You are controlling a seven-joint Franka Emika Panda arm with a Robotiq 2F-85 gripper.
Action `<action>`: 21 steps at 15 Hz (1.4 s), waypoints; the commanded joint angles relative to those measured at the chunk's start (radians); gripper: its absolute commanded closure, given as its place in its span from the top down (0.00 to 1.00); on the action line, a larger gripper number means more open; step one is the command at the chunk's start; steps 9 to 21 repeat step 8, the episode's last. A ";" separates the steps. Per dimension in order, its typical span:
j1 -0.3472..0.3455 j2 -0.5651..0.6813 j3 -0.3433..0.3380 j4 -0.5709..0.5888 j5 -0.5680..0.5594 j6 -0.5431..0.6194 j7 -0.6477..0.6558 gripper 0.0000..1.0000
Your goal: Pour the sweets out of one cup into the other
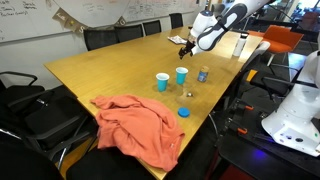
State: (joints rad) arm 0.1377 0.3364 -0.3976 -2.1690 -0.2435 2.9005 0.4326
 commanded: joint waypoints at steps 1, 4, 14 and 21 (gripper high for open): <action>-0.017 -0.097 0.032 -0.084 0.025 -0.033 -0.005 1.00; -0.029 -0.120 0.052 -0.106 0.033 -0.039 -0.004 1.00; 0.001 -0.124 0.019 -0.126 0.011 0.006 0.015 1.00; 0.001 -0.124 0.019 -0.126 0.011 0.006 0.015 1.00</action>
